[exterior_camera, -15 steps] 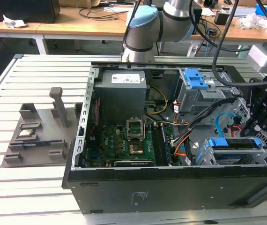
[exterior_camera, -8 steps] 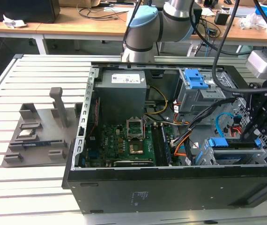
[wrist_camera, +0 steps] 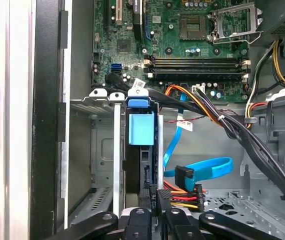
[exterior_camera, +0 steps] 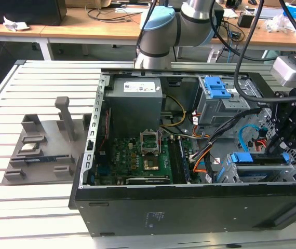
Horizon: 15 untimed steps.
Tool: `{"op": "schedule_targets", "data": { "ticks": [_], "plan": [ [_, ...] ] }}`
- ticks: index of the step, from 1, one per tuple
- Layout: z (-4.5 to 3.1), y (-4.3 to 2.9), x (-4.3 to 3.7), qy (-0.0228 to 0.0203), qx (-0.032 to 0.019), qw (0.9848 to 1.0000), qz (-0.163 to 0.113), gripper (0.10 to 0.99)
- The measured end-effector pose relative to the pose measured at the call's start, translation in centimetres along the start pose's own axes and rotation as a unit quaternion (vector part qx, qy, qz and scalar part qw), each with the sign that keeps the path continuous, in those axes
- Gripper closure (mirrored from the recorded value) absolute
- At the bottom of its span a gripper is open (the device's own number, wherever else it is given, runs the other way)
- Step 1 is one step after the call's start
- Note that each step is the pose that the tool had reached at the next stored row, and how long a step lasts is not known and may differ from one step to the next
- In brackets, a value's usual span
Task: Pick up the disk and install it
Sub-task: 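Insert the first disk wire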
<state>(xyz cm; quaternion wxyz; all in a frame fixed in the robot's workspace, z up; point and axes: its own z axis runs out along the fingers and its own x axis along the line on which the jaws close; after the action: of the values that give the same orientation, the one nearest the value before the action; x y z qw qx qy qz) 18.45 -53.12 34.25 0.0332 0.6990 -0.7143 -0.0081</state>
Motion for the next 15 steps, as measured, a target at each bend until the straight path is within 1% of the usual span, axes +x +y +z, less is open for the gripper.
{"op": "schedule_targets", "data": {
  "ticks": [8,15],
  "plan": [
    [0.06,-0.01,0.18,0.0008,0.0,1.0,0.0,0.914],
    [0.75,-0.19,0.17,0.001,0.0,1.0,0.0,0.914]
  ]
}}
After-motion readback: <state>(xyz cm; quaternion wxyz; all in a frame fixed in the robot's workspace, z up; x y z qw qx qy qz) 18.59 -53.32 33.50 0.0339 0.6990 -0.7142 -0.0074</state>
